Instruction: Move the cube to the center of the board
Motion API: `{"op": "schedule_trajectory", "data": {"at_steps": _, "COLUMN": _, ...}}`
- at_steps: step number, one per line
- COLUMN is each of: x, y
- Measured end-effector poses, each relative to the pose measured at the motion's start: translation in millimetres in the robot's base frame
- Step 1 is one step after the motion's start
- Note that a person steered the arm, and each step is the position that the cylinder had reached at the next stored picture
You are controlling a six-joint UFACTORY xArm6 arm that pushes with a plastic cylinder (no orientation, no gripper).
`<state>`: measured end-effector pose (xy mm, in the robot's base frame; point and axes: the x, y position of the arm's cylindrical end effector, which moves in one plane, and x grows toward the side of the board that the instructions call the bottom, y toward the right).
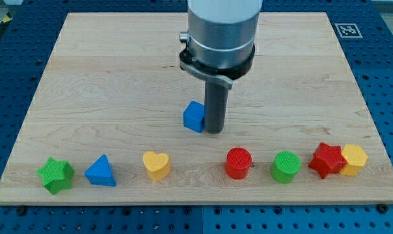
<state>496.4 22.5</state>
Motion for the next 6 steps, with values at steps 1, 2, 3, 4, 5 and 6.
{"op": "schedule_trajectory", "data": {"at_steps": 1, "x": -7, "y": 0}}
{"op": "schedule_trajectory", "data": {"at_steps": 2, "x": 20, "y": -6}}
{"op": "schedule_trajectory", "data": {"at_steps": 3, "x": 6, "y": -40}}
{"op": "schedule_trajectory", "data": {"at_steps": 4, "x": -11, "y": -54}}
{"op": "schedule_trajectory", "data": {"at_steps": 5, "x": -33, "y": -51}}
{"op": "schedule_trajectory", "data": {"at_steps": 6, "x": -52, "y": -34}}
